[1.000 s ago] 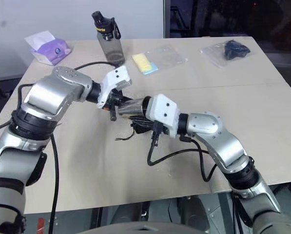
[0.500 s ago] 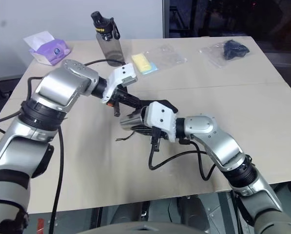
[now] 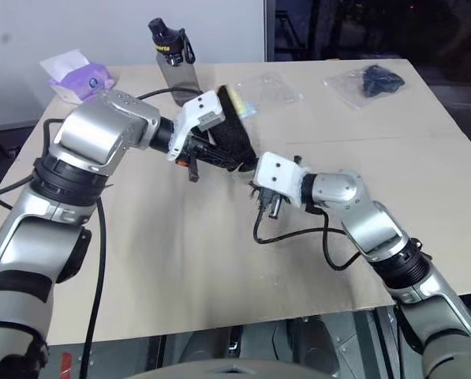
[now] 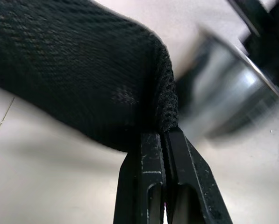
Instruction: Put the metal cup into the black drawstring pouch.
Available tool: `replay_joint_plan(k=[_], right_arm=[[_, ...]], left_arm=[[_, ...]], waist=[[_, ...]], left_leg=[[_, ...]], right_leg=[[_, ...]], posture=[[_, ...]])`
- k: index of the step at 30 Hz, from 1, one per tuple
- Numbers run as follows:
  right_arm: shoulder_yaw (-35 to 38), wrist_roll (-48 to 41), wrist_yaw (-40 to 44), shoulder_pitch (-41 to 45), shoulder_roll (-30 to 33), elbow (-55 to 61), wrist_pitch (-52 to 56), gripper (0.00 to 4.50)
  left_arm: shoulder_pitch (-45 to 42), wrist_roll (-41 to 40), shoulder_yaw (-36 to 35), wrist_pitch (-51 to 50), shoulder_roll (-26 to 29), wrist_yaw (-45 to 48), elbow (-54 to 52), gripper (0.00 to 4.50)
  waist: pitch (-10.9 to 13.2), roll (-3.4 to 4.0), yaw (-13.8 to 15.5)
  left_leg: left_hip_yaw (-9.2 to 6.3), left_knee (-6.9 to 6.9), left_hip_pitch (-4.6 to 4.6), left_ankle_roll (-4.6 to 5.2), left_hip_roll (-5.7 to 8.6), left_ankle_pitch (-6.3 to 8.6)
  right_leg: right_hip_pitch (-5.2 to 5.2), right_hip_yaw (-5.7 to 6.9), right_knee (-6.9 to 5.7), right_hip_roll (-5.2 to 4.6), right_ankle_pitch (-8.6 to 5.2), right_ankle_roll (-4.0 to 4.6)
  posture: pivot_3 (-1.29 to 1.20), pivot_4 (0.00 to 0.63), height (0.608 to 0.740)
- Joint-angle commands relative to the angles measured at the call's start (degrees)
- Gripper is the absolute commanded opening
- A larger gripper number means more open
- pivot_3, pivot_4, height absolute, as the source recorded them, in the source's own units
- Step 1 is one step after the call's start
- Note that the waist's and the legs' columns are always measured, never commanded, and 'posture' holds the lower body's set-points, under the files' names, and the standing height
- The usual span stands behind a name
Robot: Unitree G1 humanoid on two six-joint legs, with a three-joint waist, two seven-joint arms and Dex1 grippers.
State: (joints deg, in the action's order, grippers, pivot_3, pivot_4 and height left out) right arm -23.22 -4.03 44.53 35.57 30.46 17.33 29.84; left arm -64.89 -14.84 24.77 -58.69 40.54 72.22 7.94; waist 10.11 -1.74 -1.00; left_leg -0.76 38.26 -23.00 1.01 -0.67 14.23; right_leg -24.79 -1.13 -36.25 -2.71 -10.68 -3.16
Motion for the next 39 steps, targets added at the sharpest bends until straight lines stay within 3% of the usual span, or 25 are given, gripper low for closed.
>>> replay_joint_plan(k=[1, 12, 18, 27, 33, 39], right_arm=[[4.26, -0.31, -1.62, 0.76, -0.63, 2.47, -0.41, 0.07], [15.39, -8.12, -9.59, -2.12, -8.5, 9.61, 7.09, 0.07], [17.07, -14.12, -8.3, -6.15, -7.35, 15.43, 13.32, 0.07], [11.76, -15.84, -8.82, -9.04, -8.73, 15.14, 12.35, 0.07], [4.85, -8.73, -10.43, -6.96, -9.13, 8.74, 8.22, 0.07], [5.57, -4.59, -15.14, -5.63, -11.36, 5.38, 6.83, 0.07]], left_arm=[[-1.38, 0.69, -0.3, 1.47, 0.49, 0.33, -1.22, 0.0], [-1.95, 6.08, -0.98, 6.1, -2.63, -5.18, 5.82, 0.0], [-4.5, 6.85, -5.87, 8.28, -7.6, -12.11, 14.1, 0.0], [-3.01, 5.82, -7.05, 4.62, -10.38, -12.72, 13.27, 0.0], [-3.28, 5.78, -6.9, 3.82, -10.76, -12.22, 12.58, 0.0], [-2.34, 5.86, -6.1, 3.73, -9.77, -11.07, 9.99, 0.0]], waist=[[0.0, 0.0, -0.06], [0.0, 0.0, 0.32], [0.0, 0.0, 0.25], [0.0, 0.0, -0.02], [0.0, 0.0, -0.01], [0.0, 0.0, 0.02]], left_leg=[[0.0, -0.01, 0.01, 0.0, -0.01, 0.0], [-0.02, 0.01, 0.0, 0.0, 0.01, 0.0], [-0.02, 0.02, -0.04, 0.0, 0.02, 0.0], [-0.03, 0.01, 0.02, 0.0, 0.01, 0.0], [0.0, 0.03, 0.01, 0.01, 0.02, 0.0], [-0.02, 0.03, 0.0, 0.0, 0.02, 0.0]], right_leg=[[-0.01, 0.0, -0.03, 0.01, 0.0, 0.0], [-0.01, 0.01, -0.07, 0.0, 0.02, 0.03], [-0.02, 0.01, -0.05, -0.02, 0.03, 0.04], [-0.02, 0.0, -0.13, 0.0, 0.02, 0.03], [-0.01, -0.01, -0.13, -0.01, 0.02, 0.03], [-0.02, -0.01, -0.13, -0.01, 0.02, 0.04]], posture=[[0.0, 0.15, 0.74], [0.0, 0.15, 0.74], [0.0, 0.15, 0.74], [0.0, 0.15, 0.74], [0.0, 0.15, 0.74], [0.0, 0.15, 0.74]])
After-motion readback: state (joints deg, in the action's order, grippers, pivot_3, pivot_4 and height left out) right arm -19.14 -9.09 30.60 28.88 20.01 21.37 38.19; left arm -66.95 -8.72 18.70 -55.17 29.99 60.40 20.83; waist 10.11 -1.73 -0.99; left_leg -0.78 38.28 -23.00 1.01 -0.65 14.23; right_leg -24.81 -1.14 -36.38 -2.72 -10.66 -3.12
